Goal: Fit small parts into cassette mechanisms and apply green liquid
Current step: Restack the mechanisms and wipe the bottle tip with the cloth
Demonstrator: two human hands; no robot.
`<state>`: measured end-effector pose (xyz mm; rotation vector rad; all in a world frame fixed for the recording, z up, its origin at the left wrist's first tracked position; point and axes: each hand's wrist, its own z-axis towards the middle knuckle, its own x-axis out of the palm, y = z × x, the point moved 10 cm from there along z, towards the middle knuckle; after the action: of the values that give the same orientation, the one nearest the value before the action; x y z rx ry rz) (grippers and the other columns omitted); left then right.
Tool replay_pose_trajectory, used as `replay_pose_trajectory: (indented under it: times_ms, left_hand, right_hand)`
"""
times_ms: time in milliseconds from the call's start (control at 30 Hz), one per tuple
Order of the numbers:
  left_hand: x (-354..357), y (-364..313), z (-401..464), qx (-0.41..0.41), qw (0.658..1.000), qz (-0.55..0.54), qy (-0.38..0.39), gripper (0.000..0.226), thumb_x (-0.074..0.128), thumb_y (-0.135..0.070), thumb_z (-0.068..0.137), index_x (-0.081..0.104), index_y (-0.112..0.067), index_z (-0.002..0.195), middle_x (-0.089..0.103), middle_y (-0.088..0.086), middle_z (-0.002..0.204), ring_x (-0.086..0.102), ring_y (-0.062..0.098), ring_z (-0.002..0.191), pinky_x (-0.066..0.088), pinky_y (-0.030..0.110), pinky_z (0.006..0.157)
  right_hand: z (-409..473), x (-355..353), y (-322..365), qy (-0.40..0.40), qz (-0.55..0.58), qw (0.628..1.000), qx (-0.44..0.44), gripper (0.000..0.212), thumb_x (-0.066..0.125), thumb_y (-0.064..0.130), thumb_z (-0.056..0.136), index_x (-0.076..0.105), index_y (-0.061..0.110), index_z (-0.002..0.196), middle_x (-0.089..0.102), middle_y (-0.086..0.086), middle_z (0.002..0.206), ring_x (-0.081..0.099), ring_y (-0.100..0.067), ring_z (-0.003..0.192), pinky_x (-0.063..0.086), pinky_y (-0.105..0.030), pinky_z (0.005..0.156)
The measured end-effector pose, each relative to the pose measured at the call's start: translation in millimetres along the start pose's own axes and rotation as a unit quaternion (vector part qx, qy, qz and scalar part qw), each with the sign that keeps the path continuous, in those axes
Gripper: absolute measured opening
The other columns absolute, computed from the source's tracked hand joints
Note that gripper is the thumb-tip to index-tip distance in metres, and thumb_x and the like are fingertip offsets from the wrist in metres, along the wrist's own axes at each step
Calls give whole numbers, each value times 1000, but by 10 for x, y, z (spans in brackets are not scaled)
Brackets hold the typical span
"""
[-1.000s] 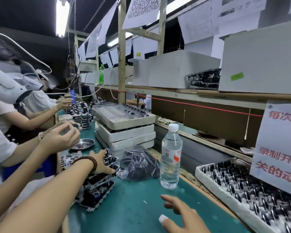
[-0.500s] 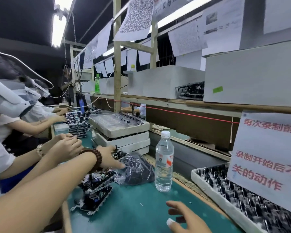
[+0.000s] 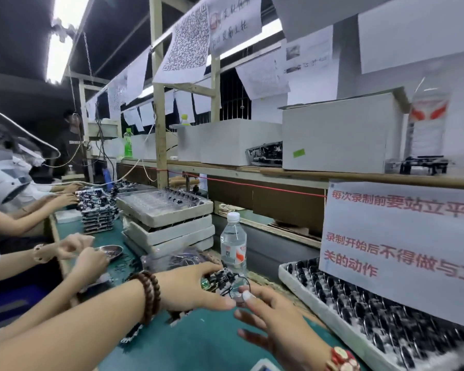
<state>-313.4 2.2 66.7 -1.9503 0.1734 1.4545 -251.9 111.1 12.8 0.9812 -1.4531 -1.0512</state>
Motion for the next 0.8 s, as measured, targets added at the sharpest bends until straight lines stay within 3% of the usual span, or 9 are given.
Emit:
replay_pose_trajectory:
  times_ms: [200, 300, 433, 800]
  left_hand:
    - [44, -52, -70, 11, 1000, -4, -8, 92, 64, -63, 71, 19, -33, 146, 29, -8, 151, 32, 9, 134, 23, 19, 106]
    - [60, -1, -83, 7, 1000, 2, -13, 94, 64, -66, 68, 19, -36, 145, 29, -6, 151, 34, 10, 133, 26, 20, 108]
    - [86, 116, -67, -10, 1000, 13, -19, 98, 64, -71, 63, 17, -41, 144, 25, 0, 152, 35, 16, 134, 30, 32, 111]
    - [142, 351, 48, -54, 997, 18, -56, 96, 64, -69, 66, 17, -41, 144, 26, 7, 149, 36, 24, 133, 34, 40, 109]
  right_hand:
    - [-50, 49, 79, -1, -13, 1000, -19, 9, 56, 13, 92, 60, 9, 84, 62, 4, 63, 57, -4, 56, 53, -23, 57]
    - [-52, 7, 79, -14, -11, 1000, -22, 12, 56, 12, 92, 59, 10, 81, 60, 4, 59, 53, -3, 52, 52, -21, 55]
    - [-44, -44, 42, -27, -6, 1000, -14, 14, 54, 11, 93, 61, 8, 81, 59, 5, 56, 53, -3, 49, 52, -21, 52]
    - [103, -118, -171, -35, -41, 998, 15, 13, 58, 10, 90, 60, 9, 77, 59, 1, 57, 53, -5, 50, 51, -22, 54]
